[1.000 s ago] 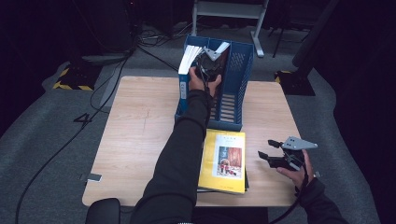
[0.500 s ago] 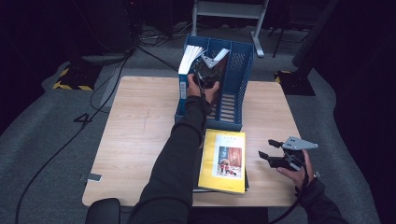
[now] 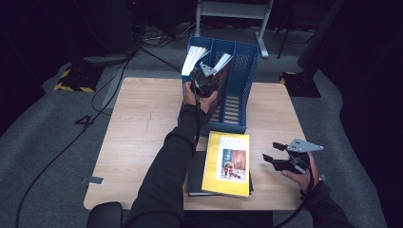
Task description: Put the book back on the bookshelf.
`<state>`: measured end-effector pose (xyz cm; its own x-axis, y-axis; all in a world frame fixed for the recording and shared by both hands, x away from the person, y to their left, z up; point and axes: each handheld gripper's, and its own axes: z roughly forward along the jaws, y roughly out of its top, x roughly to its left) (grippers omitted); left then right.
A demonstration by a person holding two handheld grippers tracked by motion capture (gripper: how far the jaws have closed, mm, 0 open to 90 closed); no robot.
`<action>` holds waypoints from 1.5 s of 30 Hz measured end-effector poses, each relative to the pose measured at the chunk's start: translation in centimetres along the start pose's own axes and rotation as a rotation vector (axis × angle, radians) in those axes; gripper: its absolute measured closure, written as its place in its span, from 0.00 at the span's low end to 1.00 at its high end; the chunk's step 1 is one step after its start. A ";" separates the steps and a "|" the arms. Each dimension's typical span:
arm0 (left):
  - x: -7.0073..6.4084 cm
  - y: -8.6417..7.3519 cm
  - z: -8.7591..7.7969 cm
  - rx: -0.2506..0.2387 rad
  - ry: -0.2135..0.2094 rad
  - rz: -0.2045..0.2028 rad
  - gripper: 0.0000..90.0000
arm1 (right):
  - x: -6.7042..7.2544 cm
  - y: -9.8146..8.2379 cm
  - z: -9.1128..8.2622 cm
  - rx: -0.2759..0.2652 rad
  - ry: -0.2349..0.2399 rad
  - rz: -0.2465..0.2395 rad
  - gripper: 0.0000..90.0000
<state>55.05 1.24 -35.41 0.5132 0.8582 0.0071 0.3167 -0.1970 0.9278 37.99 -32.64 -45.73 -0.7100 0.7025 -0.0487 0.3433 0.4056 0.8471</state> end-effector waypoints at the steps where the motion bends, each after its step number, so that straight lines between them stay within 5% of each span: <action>1: 0.0 0.0 0.0 0.000 0.000 0.000 0.81 | 0.0 0.0 0.0 0.000 0.000 0.000 0.36; 13: 0.0 0.5 0.0 0.023 0.006 0.052 0.78 | 0.0 -0.1 0.1 0.009 0.007 -0.003 0.36; 18: 0.2 1.6 -0.5 0.017 -0.036 0.051 0.71 | 0.1 -0.1 0.1 0.017 0.019 -0.011 0.37; 23: 0.3 2.4 -0.2 0.087 -0.054 0.089 0.70 | 0.1 0.0 0.2 0.023 0.029 -0.013 0.37; 28: 0.1 2.7 0.0 0.106 -0.021 0.100 0.80 | 0.2 0.0 0.2 0.025 0.031 -0.014 0.38; 37: 0.1 2.5 1.1 0.049 0.038 0.059 0.82 | 0.3 -0.1 0.2 0.034 0.048 -0.023 0.38; 45: -0.2 2.6 2.0 0.027 0.163 0.030 0.82 | 0.1 -0.2 0.1 0.031 0.055 -0.024 0.38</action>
<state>57.32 -0.38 -33.75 0.3872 0.9168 0.0975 0.3256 -0.2349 0.9159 37.91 -32.55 -45.97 -0.7506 0.6596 -0.0391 0.3442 0.4407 0.8290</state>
